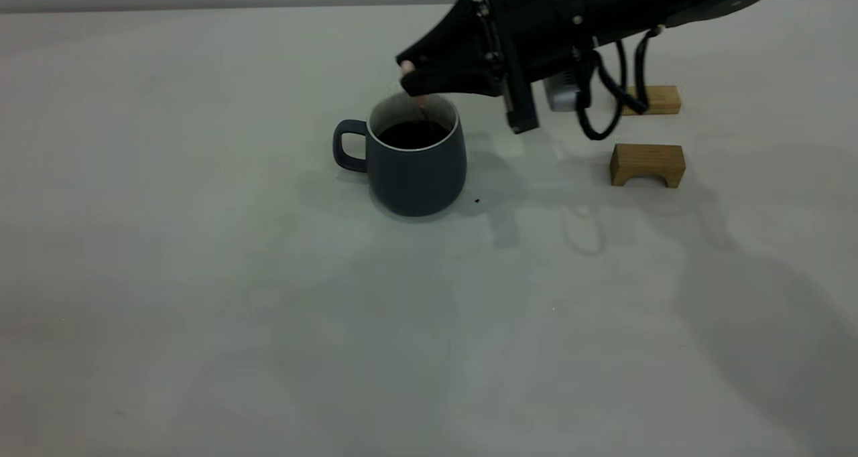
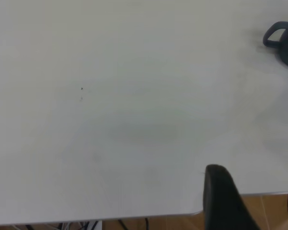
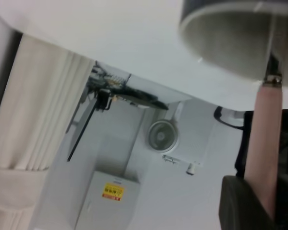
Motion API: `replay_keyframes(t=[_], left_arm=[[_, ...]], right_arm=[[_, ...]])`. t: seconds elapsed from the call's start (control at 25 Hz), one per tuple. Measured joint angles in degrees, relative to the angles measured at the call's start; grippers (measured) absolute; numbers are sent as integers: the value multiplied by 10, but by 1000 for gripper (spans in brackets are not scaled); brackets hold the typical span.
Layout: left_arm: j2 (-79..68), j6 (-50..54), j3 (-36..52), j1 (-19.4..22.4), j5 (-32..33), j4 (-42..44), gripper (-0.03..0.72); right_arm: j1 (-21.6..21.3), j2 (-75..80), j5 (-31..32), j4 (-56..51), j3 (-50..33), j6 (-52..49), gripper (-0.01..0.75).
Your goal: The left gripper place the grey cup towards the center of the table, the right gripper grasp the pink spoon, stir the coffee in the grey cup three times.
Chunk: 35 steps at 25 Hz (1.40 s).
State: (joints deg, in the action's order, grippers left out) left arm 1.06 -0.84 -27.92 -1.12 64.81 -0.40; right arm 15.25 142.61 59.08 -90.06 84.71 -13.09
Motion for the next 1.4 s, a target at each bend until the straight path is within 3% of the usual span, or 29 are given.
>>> replay_keyframes(t=[0.24, 0.32, 0.64, 0.76, 1.04, 1.4], left_arm=[[0, 0, 0, 0, 0, 0, 406], [0, 0, 0, 0, 0, 0, 406], [0, 0, 0, 0, 0, 0, 406], [0, 0, 0, 0, 0, 0, 406], [0, 0, 0, 0, 0, 0, 406], [0, 0, 0, 0, 0, 0, 406]], right_arm=[[-3, 0, 14, 43, 1, -16, 191], [-3, 0, 19, 52, 1, -10, 252], [-3, -1, 57, 65, 1, 63, 614], [-3, -12, 63, 75, 1, 99, 676], [-10, -122, 68, 179, 1, 158, 660], [-12, -363, 92, 404, 0, 114, 444]])
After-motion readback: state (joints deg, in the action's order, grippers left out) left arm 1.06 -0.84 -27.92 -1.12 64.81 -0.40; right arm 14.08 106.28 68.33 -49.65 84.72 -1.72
